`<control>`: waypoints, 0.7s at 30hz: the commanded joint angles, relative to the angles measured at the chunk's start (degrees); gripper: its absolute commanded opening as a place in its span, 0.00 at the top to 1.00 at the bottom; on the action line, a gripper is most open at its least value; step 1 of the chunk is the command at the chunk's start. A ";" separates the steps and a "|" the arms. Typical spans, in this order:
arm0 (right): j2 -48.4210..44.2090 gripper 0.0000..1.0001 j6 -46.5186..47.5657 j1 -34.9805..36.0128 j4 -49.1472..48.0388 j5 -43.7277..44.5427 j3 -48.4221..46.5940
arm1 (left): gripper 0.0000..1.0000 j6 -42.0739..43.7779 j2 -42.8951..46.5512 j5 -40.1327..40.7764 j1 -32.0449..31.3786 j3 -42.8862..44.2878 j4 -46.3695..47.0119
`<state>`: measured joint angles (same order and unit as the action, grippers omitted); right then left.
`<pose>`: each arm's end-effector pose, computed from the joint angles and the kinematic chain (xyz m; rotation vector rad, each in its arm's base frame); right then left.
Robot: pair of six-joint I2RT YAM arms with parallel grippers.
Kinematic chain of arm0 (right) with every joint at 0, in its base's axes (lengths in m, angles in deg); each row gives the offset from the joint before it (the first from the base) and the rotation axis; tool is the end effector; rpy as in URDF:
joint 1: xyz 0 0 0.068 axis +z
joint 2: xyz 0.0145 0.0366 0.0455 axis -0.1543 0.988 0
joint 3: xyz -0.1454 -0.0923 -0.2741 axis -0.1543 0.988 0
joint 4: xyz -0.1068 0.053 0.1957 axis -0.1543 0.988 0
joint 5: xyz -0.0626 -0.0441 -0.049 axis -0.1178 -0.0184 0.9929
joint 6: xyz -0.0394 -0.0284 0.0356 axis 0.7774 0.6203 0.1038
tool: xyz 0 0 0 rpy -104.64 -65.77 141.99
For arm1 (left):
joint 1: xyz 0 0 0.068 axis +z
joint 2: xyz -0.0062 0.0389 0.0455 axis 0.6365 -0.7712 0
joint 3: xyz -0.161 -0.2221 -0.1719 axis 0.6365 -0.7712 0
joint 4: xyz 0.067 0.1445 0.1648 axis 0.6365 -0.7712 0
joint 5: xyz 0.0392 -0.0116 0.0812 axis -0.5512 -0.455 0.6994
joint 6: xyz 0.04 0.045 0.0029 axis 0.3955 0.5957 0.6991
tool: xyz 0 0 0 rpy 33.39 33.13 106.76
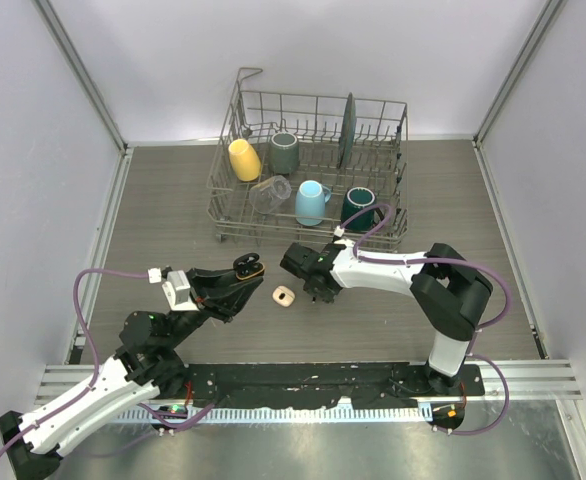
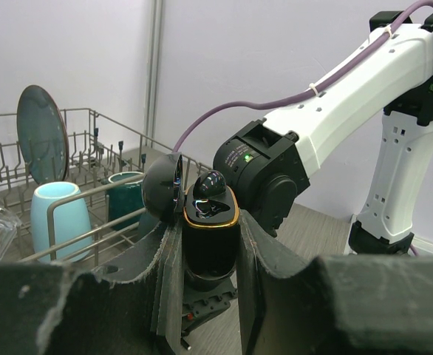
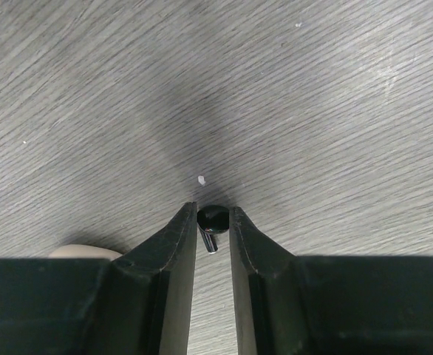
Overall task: Insert the wireless bluetooth earbuds into the charging case
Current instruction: Pick up the earbud from the center of the board.
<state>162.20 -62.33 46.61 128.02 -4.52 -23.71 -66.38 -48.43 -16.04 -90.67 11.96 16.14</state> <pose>0.1909 0.2445 0.2282 0.6753 2.5848 0.0130 0.0200 -0.0299 0.2959 0.4398 1.1091 -1.0511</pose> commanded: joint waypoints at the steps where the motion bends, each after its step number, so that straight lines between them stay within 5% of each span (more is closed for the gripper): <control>1: 0.95 0.73 0.48 -0.90 -2.05 -1.20 0.29 | 1.00 0.99 0.30 0.80 0.07 -0.17 1.55; 7: 0.68 0.81 1.18 -0.90 -2.14 -0.50 0.81 | 1.00 0.90 -0.05 0.63 0.07 -0.08 1.72; 8: 0.51 0.92 1.61 -0.90 -2.23 -0.23 1.07 | 1.00 0.90 -0.14 0.63 0.07 0.01 1.72; 11: -0.89 0.99 2.58 -0.90 -2.84 0.64 2.39 | 1.00 0.82 -0.22 0.71 0.07 0.01 1.64; 21: -6.87 0.99 11.37 0.15 -3.63 4.16 3.89 | 1.00 0.64 -1.19 0.80 0.07 0.10 2.43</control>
<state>159.43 -56.02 46.52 125.13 -3.78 -20.35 -66.42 -48.71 -16.04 -90.67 11.85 16.21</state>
